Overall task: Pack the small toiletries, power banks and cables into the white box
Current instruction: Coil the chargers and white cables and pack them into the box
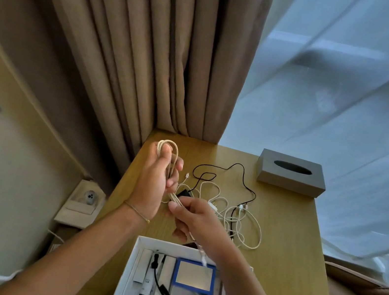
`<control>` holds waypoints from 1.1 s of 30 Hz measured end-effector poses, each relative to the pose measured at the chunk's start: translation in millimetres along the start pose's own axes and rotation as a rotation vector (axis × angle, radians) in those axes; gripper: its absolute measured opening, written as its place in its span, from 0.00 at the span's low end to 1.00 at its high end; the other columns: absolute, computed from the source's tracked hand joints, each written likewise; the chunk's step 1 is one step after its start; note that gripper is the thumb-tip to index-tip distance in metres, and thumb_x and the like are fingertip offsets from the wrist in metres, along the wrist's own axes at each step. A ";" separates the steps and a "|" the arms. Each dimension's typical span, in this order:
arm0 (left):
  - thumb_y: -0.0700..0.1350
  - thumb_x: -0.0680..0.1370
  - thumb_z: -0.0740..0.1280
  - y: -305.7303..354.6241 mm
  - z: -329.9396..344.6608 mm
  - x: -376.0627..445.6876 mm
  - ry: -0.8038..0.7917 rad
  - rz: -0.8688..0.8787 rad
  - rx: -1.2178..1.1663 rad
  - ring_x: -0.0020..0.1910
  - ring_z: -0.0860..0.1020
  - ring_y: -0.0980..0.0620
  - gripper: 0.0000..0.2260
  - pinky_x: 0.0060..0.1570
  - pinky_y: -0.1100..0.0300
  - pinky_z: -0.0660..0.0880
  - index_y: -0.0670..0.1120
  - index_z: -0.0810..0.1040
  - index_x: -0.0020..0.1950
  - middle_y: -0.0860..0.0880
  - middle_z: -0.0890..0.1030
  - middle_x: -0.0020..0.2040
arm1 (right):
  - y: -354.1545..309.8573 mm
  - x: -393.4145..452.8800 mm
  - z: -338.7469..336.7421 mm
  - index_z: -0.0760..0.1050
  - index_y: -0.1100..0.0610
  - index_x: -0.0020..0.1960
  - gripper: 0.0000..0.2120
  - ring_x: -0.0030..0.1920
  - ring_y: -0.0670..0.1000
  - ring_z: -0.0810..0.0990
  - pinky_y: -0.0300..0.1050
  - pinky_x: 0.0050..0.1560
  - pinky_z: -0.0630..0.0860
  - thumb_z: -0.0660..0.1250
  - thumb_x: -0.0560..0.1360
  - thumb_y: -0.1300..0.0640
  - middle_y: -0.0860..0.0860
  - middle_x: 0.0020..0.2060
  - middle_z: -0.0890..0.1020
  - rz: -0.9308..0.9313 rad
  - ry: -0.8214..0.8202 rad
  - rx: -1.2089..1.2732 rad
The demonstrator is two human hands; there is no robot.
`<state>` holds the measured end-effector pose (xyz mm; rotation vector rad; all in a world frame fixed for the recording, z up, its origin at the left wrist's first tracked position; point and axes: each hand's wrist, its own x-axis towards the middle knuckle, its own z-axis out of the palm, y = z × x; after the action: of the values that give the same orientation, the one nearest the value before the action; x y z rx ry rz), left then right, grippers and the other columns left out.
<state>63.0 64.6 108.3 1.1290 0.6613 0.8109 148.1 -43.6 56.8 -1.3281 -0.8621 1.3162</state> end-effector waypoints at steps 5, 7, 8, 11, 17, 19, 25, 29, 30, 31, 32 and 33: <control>0.39 0.81 0.63 -4.3 -10.4 -13.9 -0.020 -0.152 -0.030 0.25 0.64 0.54 0.09 0.24 0.63 0.62 0.48 0.66 0.45 0.47 0.73 0.33 | -0.5 -22.0 -9.5 0.77 0.59 0.45 0.12 0.27 0.49 0.72 0.44 0.35 0.78 0.61 0.84 0.55 0.51 0.29 0.74 0.087 -0.058 -0.171; 0.39 0.81 0.64 -7.3 -14.2 -19.6 -0.008 -0.220 -0.074 0.27 0.69 0.51 0.10 0.28 0.60 0.70 0.48 0.68 0.42 0.47 0.72 0.30 | 5.3 -32.6 -12.5 0.77 0.58 0.45 0.13 0.26 0.48 0.71 0.42 0.33 0.76 0.60 0.85 0.55 0.50 0.28 0.74 0.136 -0.058 -0.152; 0.41 0.82 0.64 -9.3 -17.7 -22.6 -0.010 -0.244 -0.049 0.28 0.73 0.50 0.09 0.33 0.56 0.75 0.47 0.70 0.41 0.47 0.74 0.30 | 9.8 -38.4 -14.4 0.77 0.58 0.45 0.13 0.26 0.49 0.71 0.42 0.32 0.75 0.60 0.85 0.55 0.50 0.28 0.74 0.157 -0.056 -0.137; 0.47 0.81 0.66 -18.4 -35.4 -30.3 -0.048 -0.319 0.076 0.38 0.83 0.46 0.09 0.43 0.53 0.83 0.44 0.76 0.45 0.44 0.83 0.37 | 29.8 -54.8 -22.3 0.78 0.59 0.46 0.13 0.27 0.51 0.72 0.44 0.33 0.77 0.60 0.85 0.55 0.53 0.29 0.76 0.214 -0.046 -0.107; 0.50 0.77 0.71 -48.6 -81.4 -54.6 -0.326 -0.282 0.613 0.45 0.85 0.47 0.14 0.44 0.55 0.84 0.42 0.75 0.38 0.41 0.85 0.47 | 75.9 -80.9 -35.3 0.80 0.59 0.48 0.14 0.28 0.50 0.73 0.42 0.33 0.75 0.60 0.85 0.53 0.50 0.30 0.76 0.321 0.003 -0.144; 0.52 0.79 0.69 -55.7 -96.5 -62.8 -0.458 -0.181 0.873 0.39 0.82 0.49 0.14 0.40 0.59 0.81 0.44 0.78 0.40 0.44 0.83 0.42 | 89.1 -82.4 -34.6 0.79 0.58 0.48 0.14 0.29 0.48 0.75 0.39 0.33 0.74 0.59 0.85 0.54 0.49 0.30 0.77 0.365 0.044 -0.271; 0.51 0.81 0.64 -94.9 -121.8 -91.9 -0.901 0.282 1.621 0.43 0.75 0.58 0.06 0.43 0.67 0.70 0.53 0.79 0.47 0.59 0.75 0.43 | 123.0 -85.5 -22.2 0.78 0.54 0.48 0.12 0.37 0.46 0.77 0.40 0.39 0.75 0.58 0.84 0.56 0.48 0.39 0.80 0.420 -0.012 -0.821; 0.39 0.79 0.64 -122.4 -117.9 -107.8 -1.152 0.363 1.906 0.41 0.72 0.54 0.06 0.43 0.61 0.73 0.48 0.79 0.50 0.51 0.76 0.43 | 144.2 -92.6 -13.3 0.78 0.55 0.53 0.11 0.47 0.55 0.80 0.51 0.48 0.78 0.56 0.84 0.54 0.54 0.47 0.82 0.480 -0.108 -1.102; 0.37 0.78 0.63 -128.0 -115.7 -109.5 -1.198 0.346 1.975 0.41 0.72 0.53 0.07 0.43 0.58 0.74 0.47 0.79 0.51 0.50 0.76 0.43 | 148.9 -94.0 -10.6 0.77 0.55 0.56 0.11 0.47 0.56 0.80 0.53 0.49 0.79 0.56 0.84 0.54 0.55 0.48 0.82 0.488 -0.121 -1.166; 0.36 0.77 0.63 -132.4 -112.9 -111.5 -1.235 0.329 2.038 0.42 0.73 0.51 0.08 0.42 0.56 0.74 0.46 0.79 0.52 0.48 0.77 0.45 | 153.5 -95.3 -8.3 0.75 0.55 0.57 0.10 0.47 0.56 0.81 0.54 0.48 0.79 0.57 0.84 0.54 0.55 0.48 0.81 0.479 -0.133 -1.237; 0.36 0.77 0.64 -135.9 -109.3 -113.2 -1.263 0.308 2.091 0.44 0.75 0.49 0.08 0.40 0.55 0.73 0.45 0.80 0.53 0.46 0.77 0.46 | 157.5 -96.2 -6.0 0.74 0.56 0.58 0.09 0.47 0.57 0.81 0.55 0.48 0.81 0.57 0.84 0.55 0.55 0.48 0.82 0.451 -0.143 -1.307; 0.36 0.77 0.65 -138.9 -106.0 -114.9 -1.286 0.286 2.133 0.45 0.76 0.47 0.08 0.39 0.54 0.71 0.44 0.80 0.54 0.45 0.78 0.48 | 160.6 -97.3 -3.9 0.73 0.56 0.59 0.08 0.46 0.57 0.81 0.56 0.47 0.82 0.58 0.83 0.57 0.55 0.48 0.82 0.420 -0.150 -1.366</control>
<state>-54.9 -5.7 -49.4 3.1550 -0.0525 -0.9892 111.1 -171.7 -75.4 -2.5648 -1.8056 1.0829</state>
